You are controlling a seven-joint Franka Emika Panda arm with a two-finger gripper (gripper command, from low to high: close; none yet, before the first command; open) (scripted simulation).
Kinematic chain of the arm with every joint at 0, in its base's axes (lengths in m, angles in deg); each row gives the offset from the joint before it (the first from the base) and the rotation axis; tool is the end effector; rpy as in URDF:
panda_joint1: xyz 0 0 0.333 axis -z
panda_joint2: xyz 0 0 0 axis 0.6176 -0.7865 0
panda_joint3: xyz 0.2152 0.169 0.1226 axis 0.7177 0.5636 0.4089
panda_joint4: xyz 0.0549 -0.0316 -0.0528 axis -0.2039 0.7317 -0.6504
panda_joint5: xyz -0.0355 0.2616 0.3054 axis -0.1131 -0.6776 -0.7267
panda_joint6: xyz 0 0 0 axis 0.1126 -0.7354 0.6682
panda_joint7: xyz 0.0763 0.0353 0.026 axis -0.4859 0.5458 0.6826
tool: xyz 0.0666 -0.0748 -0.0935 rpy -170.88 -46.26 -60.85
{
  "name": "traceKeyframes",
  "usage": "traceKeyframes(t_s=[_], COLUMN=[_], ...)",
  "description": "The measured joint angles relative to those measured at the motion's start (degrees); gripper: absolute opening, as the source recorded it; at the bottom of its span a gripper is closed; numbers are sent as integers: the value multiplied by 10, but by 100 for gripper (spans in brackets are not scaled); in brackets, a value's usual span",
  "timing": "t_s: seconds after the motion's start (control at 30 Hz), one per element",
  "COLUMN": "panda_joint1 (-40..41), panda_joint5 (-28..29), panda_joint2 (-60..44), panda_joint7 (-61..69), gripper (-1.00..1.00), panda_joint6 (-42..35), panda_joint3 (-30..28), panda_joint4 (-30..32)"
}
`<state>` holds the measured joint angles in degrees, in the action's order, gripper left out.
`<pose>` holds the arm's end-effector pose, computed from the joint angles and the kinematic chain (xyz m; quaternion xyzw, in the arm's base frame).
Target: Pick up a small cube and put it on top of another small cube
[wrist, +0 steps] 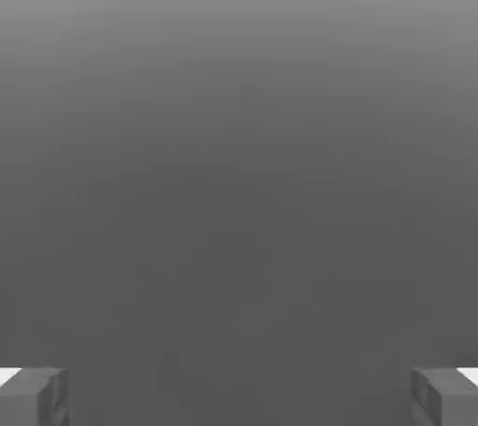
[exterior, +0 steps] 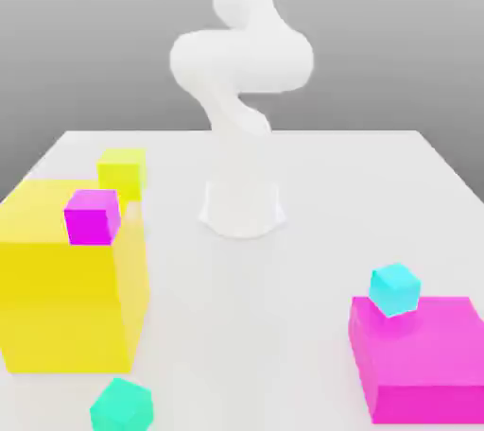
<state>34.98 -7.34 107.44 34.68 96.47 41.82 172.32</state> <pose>0.4158 -0.0086 0.6495 -0.8730 0.3292 -0.3235 0.1577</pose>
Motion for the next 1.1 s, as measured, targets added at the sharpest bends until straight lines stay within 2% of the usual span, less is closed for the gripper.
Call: traceKeyframes(t_s=[0.33,0.57,0.87,1.1], panda_joint1=[-112,-154,-152,-127], panda_joint5=[-102,-190,-277,-289], panda_joint2=[-171,-294,-444,-535], panda_joint7=[249,433,651,785], gripper=[0,0,0,0], panda_joint6=[20,30,50,87], panda_joint3=[-139,-203,-226,-219], panda_joint4=[1,1,2,8])
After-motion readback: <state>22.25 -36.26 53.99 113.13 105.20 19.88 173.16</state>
